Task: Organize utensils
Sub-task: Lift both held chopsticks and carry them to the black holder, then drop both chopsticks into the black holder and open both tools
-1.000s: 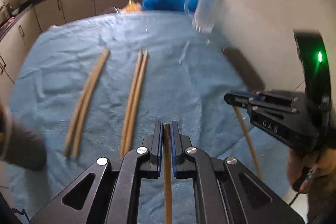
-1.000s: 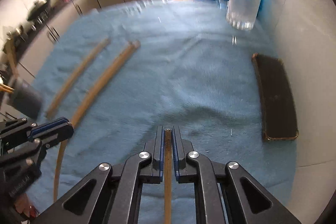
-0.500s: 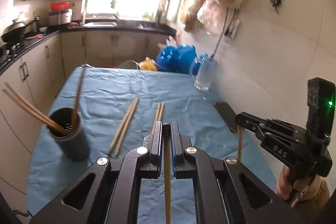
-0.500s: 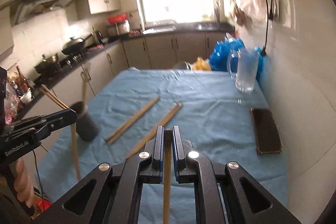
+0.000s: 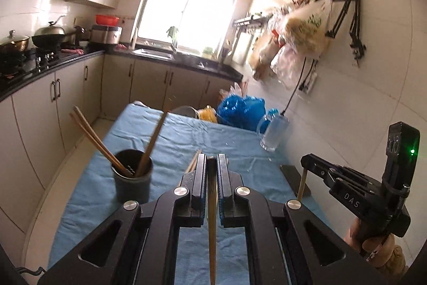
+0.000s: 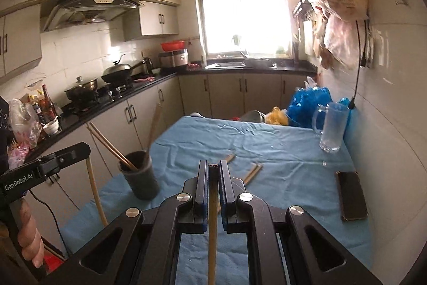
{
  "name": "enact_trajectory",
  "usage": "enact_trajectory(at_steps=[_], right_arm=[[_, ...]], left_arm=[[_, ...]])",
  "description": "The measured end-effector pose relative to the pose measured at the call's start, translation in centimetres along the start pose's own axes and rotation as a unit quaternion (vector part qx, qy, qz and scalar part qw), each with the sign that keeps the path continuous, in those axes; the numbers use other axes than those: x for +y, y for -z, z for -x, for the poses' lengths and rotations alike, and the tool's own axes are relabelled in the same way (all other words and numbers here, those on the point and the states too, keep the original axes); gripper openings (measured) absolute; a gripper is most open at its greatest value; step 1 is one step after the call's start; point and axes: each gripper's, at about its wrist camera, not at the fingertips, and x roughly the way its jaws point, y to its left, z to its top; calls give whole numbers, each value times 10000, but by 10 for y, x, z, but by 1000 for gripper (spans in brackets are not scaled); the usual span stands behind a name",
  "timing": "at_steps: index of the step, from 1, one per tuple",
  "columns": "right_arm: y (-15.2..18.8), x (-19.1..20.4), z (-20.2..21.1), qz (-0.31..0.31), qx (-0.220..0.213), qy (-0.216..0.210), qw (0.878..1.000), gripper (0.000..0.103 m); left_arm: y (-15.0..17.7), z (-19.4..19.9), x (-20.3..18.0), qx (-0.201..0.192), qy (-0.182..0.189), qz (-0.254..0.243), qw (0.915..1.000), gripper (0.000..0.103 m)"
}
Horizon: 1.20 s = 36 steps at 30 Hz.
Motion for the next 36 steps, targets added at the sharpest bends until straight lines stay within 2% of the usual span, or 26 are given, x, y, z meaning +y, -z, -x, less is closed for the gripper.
enact_trajectory(at_steps=[6,12,19,21,25,31,36], right_arm=[[-15,22,-5,65,-171,-74,9998,7],[-42,47,-23,5,-449,-370,9983,7],[-104,82,-51,-386,-1268,-906,9870,7],[-116,95,-61,-359,-1538,-914,9832,7],[-127,117,-86,-248,-1883,-772,9788,7],[-120,123,-140,-453,-1636,-686,9831,8],[-101,116,-164,-486,-1303,-622,9883,8]], left_arm=[[-18,21,25,-334,-20,188,9993,6],[-63,33,46,-865,-297,12,9958,6],[-116,19,68,-1428,-692,-70,9873,6],[-124,7,74,-1492,-790,-83,9856,6],[-133,-31,94,-1378,-777,104,9873,6],[-121,-81,118,-1007,-972,252,9898,6],[-110,-99,122,-726,-1003,269,9919,7]])
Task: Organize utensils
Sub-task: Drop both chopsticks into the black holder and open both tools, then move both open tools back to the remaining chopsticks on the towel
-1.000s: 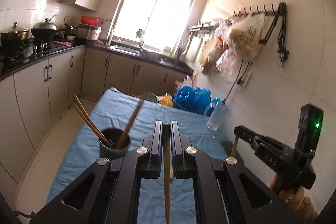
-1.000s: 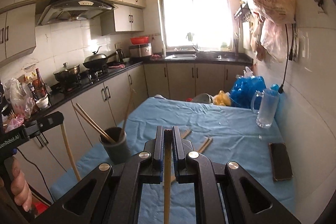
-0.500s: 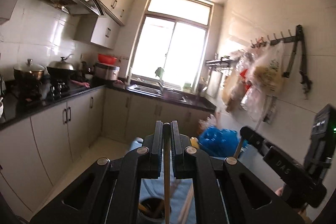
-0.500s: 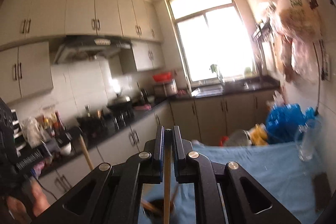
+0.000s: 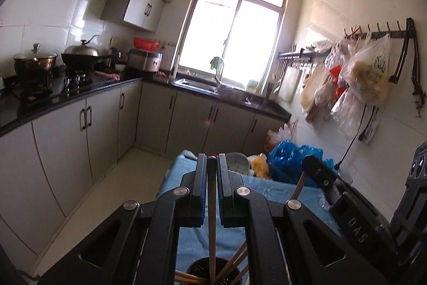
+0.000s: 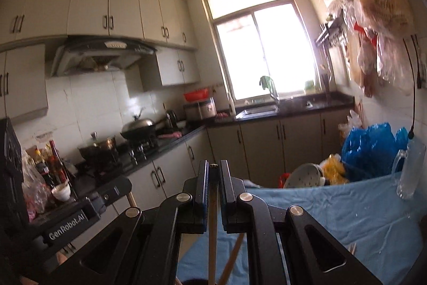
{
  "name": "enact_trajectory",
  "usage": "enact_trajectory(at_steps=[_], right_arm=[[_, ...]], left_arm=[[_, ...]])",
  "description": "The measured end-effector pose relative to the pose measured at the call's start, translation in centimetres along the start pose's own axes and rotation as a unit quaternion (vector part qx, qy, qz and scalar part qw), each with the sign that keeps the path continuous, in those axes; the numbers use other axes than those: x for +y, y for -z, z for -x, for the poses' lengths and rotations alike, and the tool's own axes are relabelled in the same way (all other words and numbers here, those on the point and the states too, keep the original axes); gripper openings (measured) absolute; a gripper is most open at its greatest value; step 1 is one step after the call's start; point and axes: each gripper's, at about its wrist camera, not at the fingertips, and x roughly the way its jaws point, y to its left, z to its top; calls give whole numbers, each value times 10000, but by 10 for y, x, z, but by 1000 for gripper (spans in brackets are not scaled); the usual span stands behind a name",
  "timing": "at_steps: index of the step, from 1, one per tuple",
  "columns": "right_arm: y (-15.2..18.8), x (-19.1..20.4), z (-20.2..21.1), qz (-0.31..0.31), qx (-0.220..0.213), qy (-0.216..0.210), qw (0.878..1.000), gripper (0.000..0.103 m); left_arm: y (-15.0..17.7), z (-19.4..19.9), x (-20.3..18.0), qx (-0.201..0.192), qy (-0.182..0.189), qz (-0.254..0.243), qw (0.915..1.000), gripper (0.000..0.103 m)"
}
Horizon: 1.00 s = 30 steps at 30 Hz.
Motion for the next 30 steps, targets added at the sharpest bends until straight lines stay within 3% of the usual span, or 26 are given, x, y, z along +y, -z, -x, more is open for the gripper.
enact_trajectory(at_steps=[6,8,10,12,14,16,19,21,24,26,27,30], right_arm=[[22,-5,-8,102,378,42,9992,10],[24,-7,-6,80,430,48,9990,21],[23,-12,-2,14,424,39,9991,44],[16,-16,9,-34,323,92,9994,45],[11,-20,20,-8,250,173,9995,51],[8,-28,34,-22,178,303,9994,65],[13,-57,54,-169,244,593,9978,71],[22,-78,59,-227,479,765,9957,71],[55,-124,48,-308,1414,962,9848,68],[78,-150,36,-398,1981,1055,9737,46],[90,-163,29,-457,2253,1122,9667,27],[123,-209,3,-1017,2968,1106,9431,20]], left_arm=[[7,-7,1,291,-110,84,9995,7],[7,-2,2,312,-123,125,9994,8],[4,6,3,292,-131,186,9993,14],[3,17,2,200,-163,235,9994,34],[4,34,1,38,-214,262,9994,41],[6,50,0,-52,-267,243,9993,45],[19,74,-3,-22,-266,235,9994,50],[32,86,-5,70,-196,234,9995,50],[59,103,-14,175,-137,159,9996,51],[79,107,-24,272,-98,77,9996,51],[91,106,-31,388,-9,10,9992,51],[111,96,-50,702,207,-313,9968,51]])
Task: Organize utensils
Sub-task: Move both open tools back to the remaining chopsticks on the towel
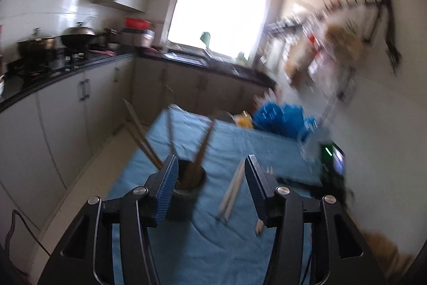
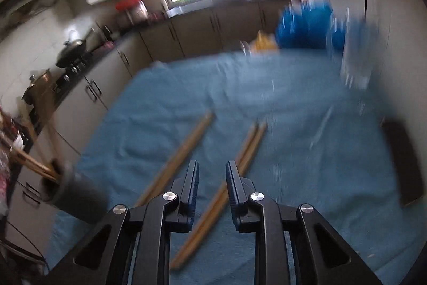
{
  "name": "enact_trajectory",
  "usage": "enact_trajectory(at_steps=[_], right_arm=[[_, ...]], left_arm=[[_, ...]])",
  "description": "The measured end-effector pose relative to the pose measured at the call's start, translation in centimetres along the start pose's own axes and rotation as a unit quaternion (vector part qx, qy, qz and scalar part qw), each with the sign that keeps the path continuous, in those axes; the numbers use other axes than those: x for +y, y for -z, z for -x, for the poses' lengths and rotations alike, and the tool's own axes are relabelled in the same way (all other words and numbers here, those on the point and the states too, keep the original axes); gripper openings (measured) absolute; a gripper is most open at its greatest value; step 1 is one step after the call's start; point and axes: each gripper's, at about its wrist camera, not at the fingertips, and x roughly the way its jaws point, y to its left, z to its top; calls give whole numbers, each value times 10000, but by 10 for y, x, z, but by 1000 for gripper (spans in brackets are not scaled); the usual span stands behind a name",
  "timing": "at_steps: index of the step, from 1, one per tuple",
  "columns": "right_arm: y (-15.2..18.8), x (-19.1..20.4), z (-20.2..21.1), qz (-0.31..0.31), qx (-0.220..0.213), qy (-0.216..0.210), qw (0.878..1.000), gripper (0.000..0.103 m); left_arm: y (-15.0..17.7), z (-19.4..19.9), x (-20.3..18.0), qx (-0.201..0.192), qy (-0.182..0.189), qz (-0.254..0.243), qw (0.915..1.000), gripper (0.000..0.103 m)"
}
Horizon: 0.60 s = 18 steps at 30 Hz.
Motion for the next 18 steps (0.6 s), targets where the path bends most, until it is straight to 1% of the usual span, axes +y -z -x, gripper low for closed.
enact_trajectory(at_steps=[1,3,6,8,10,13,15,18], right_arm=[[1,-8,-8,-107,106,-15,9999,19],[-2,-23,-28,-250,334,25,9991,19],[-3,-31,-46,-152,483,248,9984,19],[-5,-32,-54,-120,574,310,9978,19],[-7,-33,-58,-93,545,328,9979,19],[-11,-32,-60,-76,528,511,9973,19],[-13,-28,-65,-2,579,696,9959,18],[-12,-19,-68,321,567,1004,9928,18]], left_arm=[[6,-5,-6,108,12,-122,9999,51],[15,-11,-14,191,6,-285,9994,51],[24,-21,-21,303,-26,-406,9987,51],[28,-30,-22,402,-23,-405,9984,51],[32,-38,-21,509,-7,-382,9980,51],[36,-45,-19,623,-3,-376,9973,51],[38,-49,-19,678,4,-387,9969,51],[43,-55,-23,787,44,-424,9960,51]])
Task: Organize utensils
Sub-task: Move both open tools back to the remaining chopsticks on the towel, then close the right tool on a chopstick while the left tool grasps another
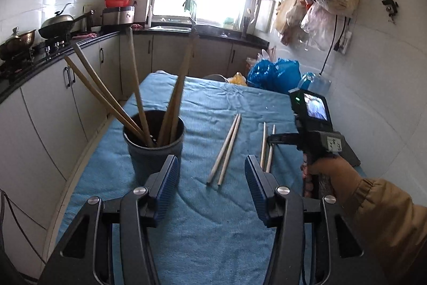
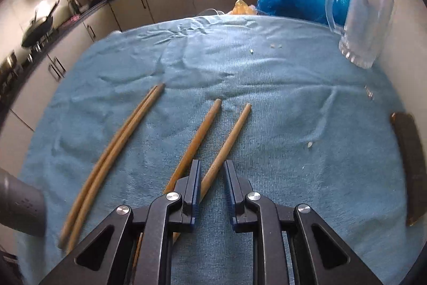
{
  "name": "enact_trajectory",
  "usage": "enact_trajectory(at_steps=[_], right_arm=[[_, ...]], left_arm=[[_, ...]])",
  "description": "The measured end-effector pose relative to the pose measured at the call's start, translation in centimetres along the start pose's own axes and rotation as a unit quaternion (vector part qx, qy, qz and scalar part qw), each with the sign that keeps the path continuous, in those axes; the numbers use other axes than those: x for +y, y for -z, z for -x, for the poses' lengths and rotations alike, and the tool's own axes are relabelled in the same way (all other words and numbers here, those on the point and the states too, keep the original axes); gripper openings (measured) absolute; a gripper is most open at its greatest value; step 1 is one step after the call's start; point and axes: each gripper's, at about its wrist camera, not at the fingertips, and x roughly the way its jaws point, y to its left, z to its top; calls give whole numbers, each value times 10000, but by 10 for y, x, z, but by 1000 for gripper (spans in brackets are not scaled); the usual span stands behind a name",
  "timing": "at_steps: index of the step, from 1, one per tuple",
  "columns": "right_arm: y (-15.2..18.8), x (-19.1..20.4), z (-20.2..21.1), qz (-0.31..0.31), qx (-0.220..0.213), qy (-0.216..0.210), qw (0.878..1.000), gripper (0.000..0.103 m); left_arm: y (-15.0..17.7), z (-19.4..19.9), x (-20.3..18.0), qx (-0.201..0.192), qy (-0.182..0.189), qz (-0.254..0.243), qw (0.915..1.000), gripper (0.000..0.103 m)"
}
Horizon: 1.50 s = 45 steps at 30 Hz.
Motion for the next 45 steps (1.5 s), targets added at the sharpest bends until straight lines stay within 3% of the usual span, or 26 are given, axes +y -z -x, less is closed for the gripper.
enact_trajectory(at_steps=[7,15,22,29,31,33,34,39,45], right_arm=[[-1,0,1,123,173,261,9994,9],[39,-69,31,-75,217,381,9990,8],[72,-109,56,-233,167,133,9995,8],[79,-115,61,-367,54,-39,9993,8],[79,-116,61,-392,52,-74,9992,8],[79,-117,61,-430,66,-114,9990,8],[80,-118,61,-424,70,-117,9990,8],[77,-118,60,-449,110,-128,9989,8],[90,-125,68,-719,264,-391,9963,8]], left_arm=[[5,-21,-23,437,290,-95,9986,51],[10,-65,-63,1072,560,-124,9926,50],[22,-111,-95,1119,270,-514,9920,50],[34,-166,-107,1691,170,-681,9831,50],[37,-173,-109,1785,189,-655,9816,41],[38,-175,-113,1748,-22,-823,9812,12],[38,-177,-115,1744,-163,-913,9803,8],[41,-172,-107,1820,-6,-675,9810,6],[64,-125,-88,2100,366,-362,9764,6]])
